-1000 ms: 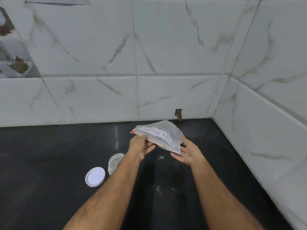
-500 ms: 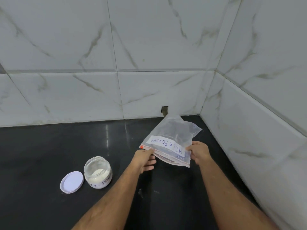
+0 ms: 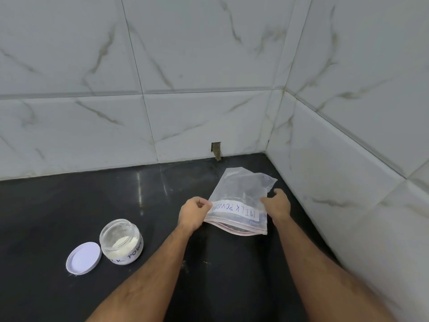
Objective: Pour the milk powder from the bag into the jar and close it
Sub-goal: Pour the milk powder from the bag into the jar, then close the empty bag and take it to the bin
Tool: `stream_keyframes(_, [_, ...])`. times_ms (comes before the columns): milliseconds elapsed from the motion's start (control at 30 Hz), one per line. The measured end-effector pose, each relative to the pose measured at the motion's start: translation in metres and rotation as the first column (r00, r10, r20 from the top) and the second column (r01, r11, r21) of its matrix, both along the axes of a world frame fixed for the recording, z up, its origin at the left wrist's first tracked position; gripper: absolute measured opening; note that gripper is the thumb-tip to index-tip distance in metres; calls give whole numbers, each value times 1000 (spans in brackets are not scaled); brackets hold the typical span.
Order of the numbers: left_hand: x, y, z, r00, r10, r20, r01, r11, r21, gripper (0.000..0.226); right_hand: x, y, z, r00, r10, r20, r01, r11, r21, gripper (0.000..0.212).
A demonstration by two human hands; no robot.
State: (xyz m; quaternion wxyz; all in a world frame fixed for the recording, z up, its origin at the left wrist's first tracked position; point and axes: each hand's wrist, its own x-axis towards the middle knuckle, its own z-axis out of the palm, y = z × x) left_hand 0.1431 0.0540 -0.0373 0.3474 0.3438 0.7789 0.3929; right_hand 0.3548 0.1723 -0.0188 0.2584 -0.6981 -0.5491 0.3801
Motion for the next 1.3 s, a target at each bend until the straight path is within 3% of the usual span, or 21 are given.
stream_keyframes(100, [-2, -4, 6, 993, -57, -103, 61, 998, 32, 6, -14, -14, 16, 988, 57, 144, -83, 980, 180, 53])
stream_keyframes(200, [-6, -9, 14, 983, -82, -167, 92, 994, 58, 13, -38, -29, 30, 973, 138, 186, -187, 942, 278, 49])
stream_keyframes(433, [-50, -47, 47, 952, -70, -298, 117, 982, 145, 22, -117, -77, 51, 918, 354, 181, -396, 860, 323, 40])
stream_keyframes(667, [-132, -121, 71, 942, 62, -330, 20, 970, 240, 16, -194, -139, 50, 763, 636, 112, -638, 716, 284, 40])
stream_keyframes(867, [-194, -188, 59, 923, 161, -349, -101, 978, 184, 19, -226, -180, 16, 635, 769, -67, -769, 638, 38, 61])
stream_keyframes(1033, [-220, -230, 22, 927, 89, -365, -108, 994, -34, 34, -228, -204, -20, 603, 767, -219, -797, 594, -115, 102])
stream_keyframes(1200, [-224, -247, -5, 924, -70, -376, -19, 974, -227, 66, -226, -223, -42, 623, 739, -257, -777, 622, -96, 137])
stream_keyframes(1300, [-218, -248, -14, 878, -164, -450, 22, 952, -304, 79, -228, -235, -45, 693, 689, -212, -709, 704, -32, 141])
